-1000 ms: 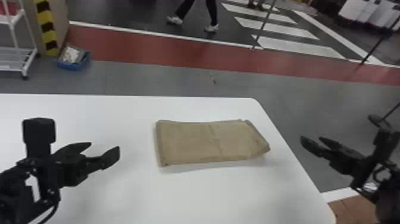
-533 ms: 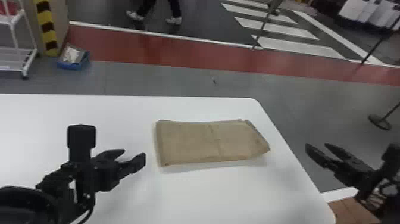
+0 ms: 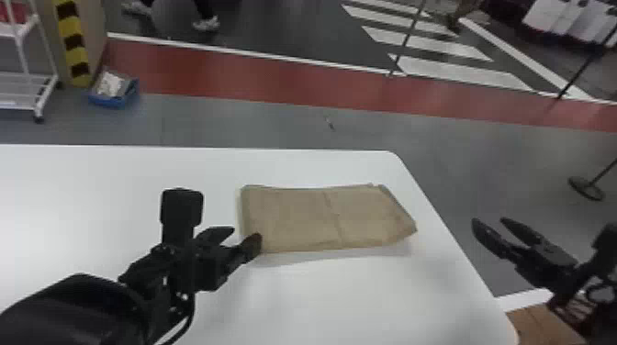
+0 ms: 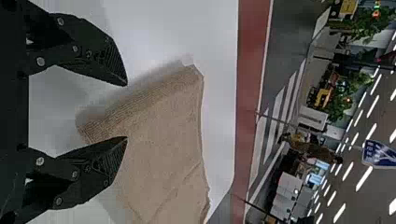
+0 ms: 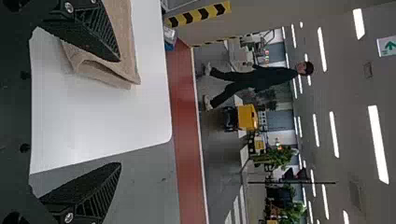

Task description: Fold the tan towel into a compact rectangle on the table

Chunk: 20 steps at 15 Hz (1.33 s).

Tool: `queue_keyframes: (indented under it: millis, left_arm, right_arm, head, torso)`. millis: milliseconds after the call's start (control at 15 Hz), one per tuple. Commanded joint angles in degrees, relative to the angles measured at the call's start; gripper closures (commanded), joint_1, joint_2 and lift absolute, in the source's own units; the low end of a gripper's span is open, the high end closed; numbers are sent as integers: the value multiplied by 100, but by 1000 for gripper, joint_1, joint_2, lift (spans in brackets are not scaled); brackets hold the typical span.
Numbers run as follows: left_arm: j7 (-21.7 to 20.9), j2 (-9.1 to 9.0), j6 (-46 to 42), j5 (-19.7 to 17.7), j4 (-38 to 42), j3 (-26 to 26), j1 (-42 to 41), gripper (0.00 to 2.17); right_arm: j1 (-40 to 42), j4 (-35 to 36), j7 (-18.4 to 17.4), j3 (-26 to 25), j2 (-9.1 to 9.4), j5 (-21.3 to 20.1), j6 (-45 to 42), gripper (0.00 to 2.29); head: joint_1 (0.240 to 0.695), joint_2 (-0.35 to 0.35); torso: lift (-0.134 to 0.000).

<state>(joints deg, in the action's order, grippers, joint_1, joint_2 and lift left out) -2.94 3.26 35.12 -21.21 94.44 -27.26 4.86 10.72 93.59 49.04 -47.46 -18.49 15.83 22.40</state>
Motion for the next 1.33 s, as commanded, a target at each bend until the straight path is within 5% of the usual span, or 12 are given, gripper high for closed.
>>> queue_keyframes:
  millis: [0, 800, 867, 933, 1067, 1267]
  left_arm:
    - [74, -71, 0, 20, -75, -113, 103, 599]
    - [224, -186, 422, 337, -462, -350, 340, 603]
    - [215, -177, 492, 319, -453, -350, 340, 751]
    - [250, -168, 545, 319, -426, -350, 332, 1173]
    - [276, -142, 545, 310, -356, -288, 244, 1649]
    - [215, -36, 774, 275, 224, 72, -55, 1713]
  right_arm:
    - [-8, -51, 0, 35, -14, -1, -64, 90]
    - [-44, -113, 0, 70, -75, -27, -222, 93]
    - [-61, -113, 0, 79, -75, -36, -222, 93]
    - [-61, -113, 0, 96, -67, -36, -222, 93]
    - [-87, -113, -9, 105, -67, -45, -205, 93]
    - [-96, -25, -9, 131, -58, -62, -117, 93]
  head:
    - [695, -350]
    - [695, -350]
    - [695, -350]
    - [695, -350]
    - [695, -350]
    - [695, -350]
  torso:
    - [-124]
    - [-124]
    - [-124]
    - [-124]
    - [-124]
    - [-124]
